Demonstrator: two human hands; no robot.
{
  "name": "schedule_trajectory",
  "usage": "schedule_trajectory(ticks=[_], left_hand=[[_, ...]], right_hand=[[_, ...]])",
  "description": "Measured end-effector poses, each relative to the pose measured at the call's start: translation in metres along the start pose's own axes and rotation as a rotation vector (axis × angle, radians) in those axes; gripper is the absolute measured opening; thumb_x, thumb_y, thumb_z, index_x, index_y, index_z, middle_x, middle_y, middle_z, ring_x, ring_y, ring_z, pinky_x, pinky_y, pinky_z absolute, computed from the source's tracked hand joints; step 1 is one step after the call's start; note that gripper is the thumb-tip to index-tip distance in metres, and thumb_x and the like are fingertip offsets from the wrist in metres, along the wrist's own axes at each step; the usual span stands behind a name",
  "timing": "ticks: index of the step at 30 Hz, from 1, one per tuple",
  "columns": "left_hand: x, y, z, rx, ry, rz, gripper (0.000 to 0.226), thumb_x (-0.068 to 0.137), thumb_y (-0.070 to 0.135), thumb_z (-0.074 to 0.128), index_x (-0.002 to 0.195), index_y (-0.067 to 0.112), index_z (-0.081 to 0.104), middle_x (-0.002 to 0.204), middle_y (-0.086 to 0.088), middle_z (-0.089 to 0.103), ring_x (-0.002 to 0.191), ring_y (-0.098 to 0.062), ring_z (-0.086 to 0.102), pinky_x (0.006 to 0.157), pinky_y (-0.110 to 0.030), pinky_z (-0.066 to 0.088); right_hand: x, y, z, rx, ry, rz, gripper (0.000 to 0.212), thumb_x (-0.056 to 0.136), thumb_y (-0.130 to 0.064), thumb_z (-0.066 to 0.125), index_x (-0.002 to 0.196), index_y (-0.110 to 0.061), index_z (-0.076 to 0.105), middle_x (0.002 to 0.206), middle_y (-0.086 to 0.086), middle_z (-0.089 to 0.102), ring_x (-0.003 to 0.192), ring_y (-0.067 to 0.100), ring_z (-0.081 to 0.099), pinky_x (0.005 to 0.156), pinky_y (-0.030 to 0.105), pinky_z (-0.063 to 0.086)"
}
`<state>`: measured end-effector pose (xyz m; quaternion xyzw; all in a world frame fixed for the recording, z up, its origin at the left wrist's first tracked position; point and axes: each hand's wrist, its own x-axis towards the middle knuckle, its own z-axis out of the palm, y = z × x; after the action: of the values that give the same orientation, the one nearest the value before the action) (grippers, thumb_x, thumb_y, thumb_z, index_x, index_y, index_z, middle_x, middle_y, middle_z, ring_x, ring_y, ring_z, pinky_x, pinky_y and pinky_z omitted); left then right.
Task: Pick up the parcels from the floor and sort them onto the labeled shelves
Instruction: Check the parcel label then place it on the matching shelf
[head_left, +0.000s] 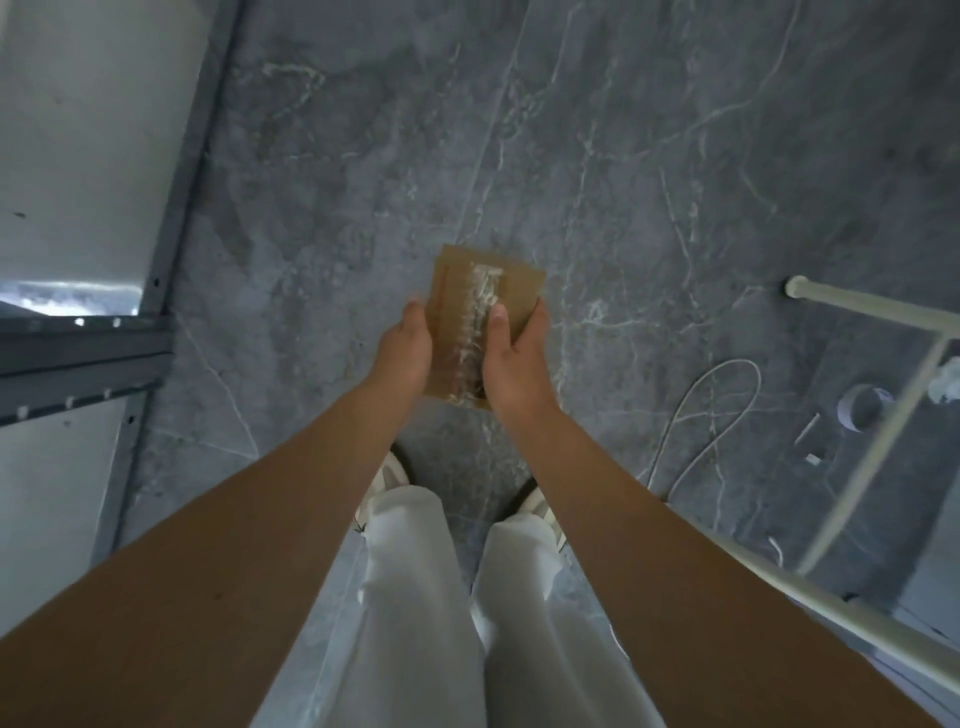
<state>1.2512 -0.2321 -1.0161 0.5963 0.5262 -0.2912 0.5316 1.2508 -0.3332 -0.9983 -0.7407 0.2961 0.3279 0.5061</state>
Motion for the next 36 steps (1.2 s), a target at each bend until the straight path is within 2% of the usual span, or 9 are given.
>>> schedule_trajectory(ticks=[3,11,13,15,19,23,28,32,36], left_hand=[[-0.018,0.007,-0.012,-0.075,-0.018,-0.014,0.067,0.104,0.055,0.024,0.138,0.01,0.06,0.137,-0.014,0.064,0.121,-0.029,0.063,0.111,-0.042,0.046],[-0.109,0.062,-0.045,-0.073,0.016,0.056,0.057,0.109,0.043,0.024,0.137,0.007,0.058,0.134,-0.014,0.062,0.12,-0.028,0.06,0.09,-0.028,0.043],[-0.135,0.084,-0.056,-0.076,0.049,0.112,0.054,0.109,0.041,0.027,0.138,0.007,0.057,0.136,-0.014,0.06,0.119,-0.027,0.06,0.097,-0.03,0.045],[-0.162,0.107,-0.068,-0.113,0.049,0.165,0.055,0.106,0.047,0.028,0.136,0.013,0.059,0.14,-0.012,0.06,0.123,-0.029,0.06,0.11,-0.042,0.045],[-0.21,0.15,-0.096,-0.218,0.02,0.234,0.074,0.092,0.069,0.029,0.132,0.017,0.064,0.134,-0.007,0.065,0.118,-0.026,0.065,0.109,-0.047,0.048],[-0.249,0.188,-0.118,-0.254,0.016,0.311,0.094,0.068,0.085,0.032,0.128,0.022,0.067,0.134,-0.008,0.067,0.116,-0.027,0.067,0.107,-0.051,0.049],[-0.417,0.261,-0.155,-0.255,0.057,0.445,0.052,0.105,0.043,0.032,0.128,0.01,0.065,0.12,-0.008,0.065,0.115,-0.03,0.065,0.105,-0.049,0.051],[-0.505,0.297,-0.182,-0.281,0.071,0.619,0.056,0.098,0.048,0.035,0.125,0.012,0.068,0.129,-0.013,0.068,0.117,-0.03,0.064,0.107,-0.049,0.049],[-0.616,0.309,-0.209,-0.411,-0.032,0.708,0.039,0.101,0.036,0.044,0.087,0.016,0.075,0.086,-0.004,0.079,0.081,-0.02,0.073,0.077,-0.034,0.057]], right_hand=[[-0.01,-0.015,-0.002,-0.003,-0.009,0.015,0.071,0.104,-0.051,0.034,0.162,-0.027,0.002,0.165,0.006,0.031,0.146,0.027,0.04,0.121,0.048,0.034],[-0.072,-0.094,-0.029,-0.016,-0.042,-0.019,0.064,0.108,-0.045,0.028,0.162,-0.023,0.003,0.166,0.004,0.027,0.151,0.026,0.032,0.121,0.039,0.027],[-0.09,-0.125,-0.038,-0.017,-0.04,-0.071,0.059,0.109,-0.041,0.028,0.162,-0.022,0.012,0.161,0.005,0.036,0.147,0.025,0.038,0.114,0.032,0.031],[-0.11,-0.159,-0.047,-0.036,-0.039,-0.129,0.055,0.109,-0.041,0.027,0.16,-0.021,0.022,0.157,0.004,0.043,0.143,0.025,0.044,0.11,0.029,0.034],[-0.16,-0.233,-0.068,-0.051,-0.056,-0.259,0.057,0.108,-0.046,0.025,0.16,-0.023,0.024,0.162,0.004,0.038,0.148,0.025,0.038,0.123,0.046,0.029],[-0.223,-0.301,-0.095,-0.039,-0.07,-0.344,0.056,0.109,-0.041,0.028,0.161,-0.019,0.022,0.163,0.004,0.036,0.149,0.025,0.036,0.124,0.042,0.027],[-0.308,-0.38,-0.136,-0.059,-0.113,-0.425,0.056,0.11,-0.04,0.026,0.162,-0.022,0.017,0.165,0.0,0.03,0.152,0.023,0.03,0.123,0.037,0.023],[-0.384,-0.439,-0.167,-0.007,-0.082,-0.576,0.052,0.109,-0.036,0.033,0.159,-0.025,0.029,0.159,0.001,0.043,0.144,0.024,0.044,0.122,0.043,0.033],[-0.471,-0.49,-0.209,-0.043,-0.07,-0.722,0.048,0.109,-0.032,0.034,0.156,-0.027,0.038,0.153,0.002,0.051,0.138,0.023,0.05,0.117,0.039,0.039]])
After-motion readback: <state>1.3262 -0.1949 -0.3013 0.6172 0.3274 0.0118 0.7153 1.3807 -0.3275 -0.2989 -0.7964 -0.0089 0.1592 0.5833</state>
